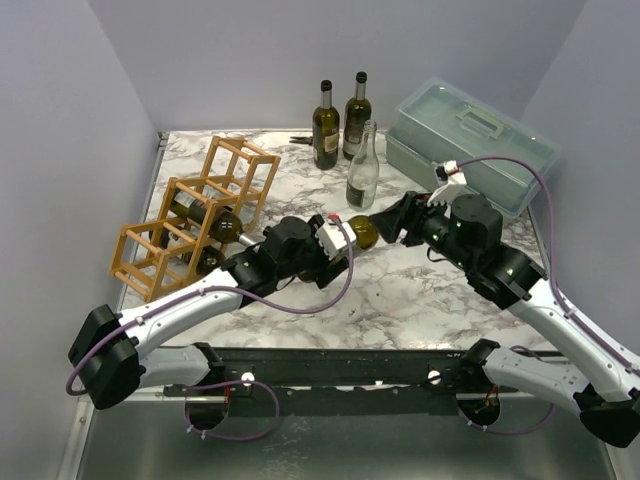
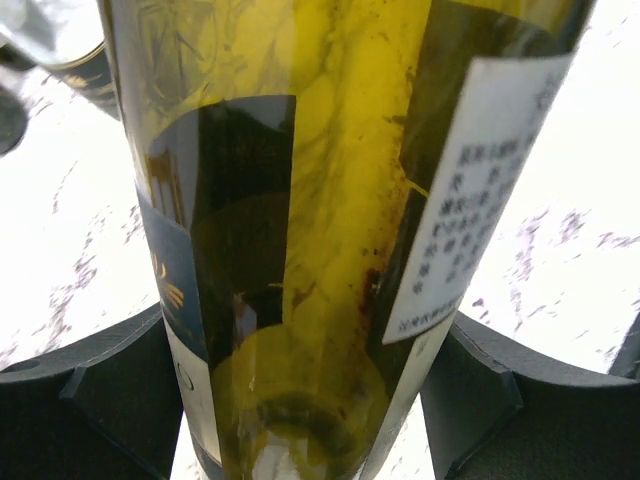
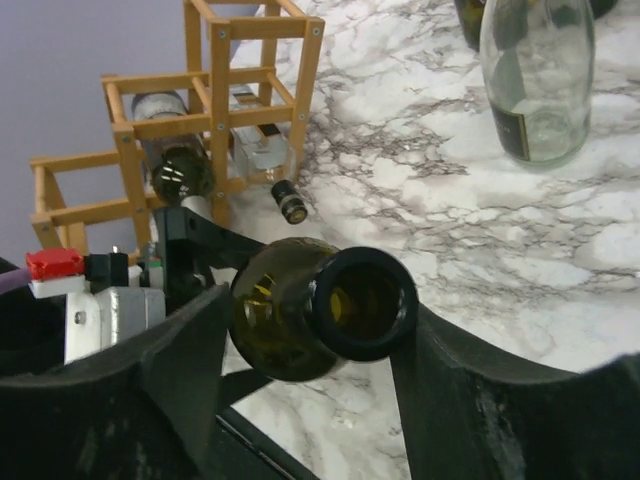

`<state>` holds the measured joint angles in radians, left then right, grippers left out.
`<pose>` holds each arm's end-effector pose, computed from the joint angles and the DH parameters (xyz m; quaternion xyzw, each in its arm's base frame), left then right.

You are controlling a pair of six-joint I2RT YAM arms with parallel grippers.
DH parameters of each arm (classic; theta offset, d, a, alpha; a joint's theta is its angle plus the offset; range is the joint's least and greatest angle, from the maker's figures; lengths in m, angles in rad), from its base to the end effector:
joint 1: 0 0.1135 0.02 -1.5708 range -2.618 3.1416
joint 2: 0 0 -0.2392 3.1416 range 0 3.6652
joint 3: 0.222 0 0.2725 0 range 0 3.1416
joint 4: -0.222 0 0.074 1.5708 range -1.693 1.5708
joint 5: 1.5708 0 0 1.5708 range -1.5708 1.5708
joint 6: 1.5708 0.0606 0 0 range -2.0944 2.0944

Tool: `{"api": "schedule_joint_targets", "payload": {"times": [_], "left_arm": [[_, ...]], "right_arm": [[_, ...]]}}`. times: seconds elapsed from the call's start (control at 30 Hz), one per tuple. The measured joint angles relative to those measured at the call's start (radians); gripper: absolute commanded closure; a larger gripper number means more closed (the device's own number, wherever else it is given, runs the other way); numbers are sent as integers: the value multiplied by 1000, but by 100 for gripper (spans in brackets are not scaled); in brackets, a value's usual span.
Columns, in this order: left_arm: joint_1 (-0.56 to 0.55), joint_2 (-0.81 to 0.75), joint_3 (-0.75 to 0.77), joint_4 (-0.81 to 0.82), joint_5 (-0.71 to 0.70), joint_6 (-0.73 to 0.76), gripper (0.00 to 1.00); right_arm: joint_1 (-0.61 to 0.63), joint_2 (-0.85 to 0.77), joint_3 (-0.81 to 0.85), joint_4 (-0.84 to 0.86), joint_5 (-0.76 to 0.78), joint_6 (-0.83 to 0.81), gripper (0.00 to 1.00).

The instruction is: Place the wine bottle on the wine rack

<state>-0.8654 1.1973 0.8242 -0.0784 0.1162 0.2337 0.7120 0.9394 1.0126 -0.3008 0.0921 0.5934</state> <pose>0.2040 -0.2504 0.2366 0.4682 0.7053 -0.2114 0.4885 0.2083 0.1724 0.3555 -0.0177 0.7823 0.3489 0.5157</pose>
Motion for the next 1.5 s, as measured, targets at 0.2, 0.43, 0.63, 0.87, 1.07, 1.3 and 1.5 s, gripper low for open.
{"api": "schedule_joint_targets", "payload": {"times": [0.2, 0.43, 0.63, 0.87, 1.07, 1.3, 1.5], "left_arm": [[-59, -24, -8, -66, -89, 105, 100], [-161, -24, -17, -118, -162, 217, 100], [-191, -27, -28, -153, -225, 282, 100], [-226, -51, -37, -158, -253, 331, 100], [-249, -68, -48, -164, -261, 359, 100], [-283, -68, -49, -200, -261, 377, 100], [-294, -70, -49, -203, -261, 381, 100]], "right_arm": [[0, -16, 53, -164, -4, -200, 11], [0, -13, 184, -333, -57, -473, 8], [0, -16, 190, -478, -201, -739, 8], [0, -21, 135, -582, -235, -954, 8], [0, -42, 65, -628, -257, -1142, 9], [0, 23, 60, -660, -342, -1234, 17], [0, 104, 60, -674, -371, -1243, 18]]}}
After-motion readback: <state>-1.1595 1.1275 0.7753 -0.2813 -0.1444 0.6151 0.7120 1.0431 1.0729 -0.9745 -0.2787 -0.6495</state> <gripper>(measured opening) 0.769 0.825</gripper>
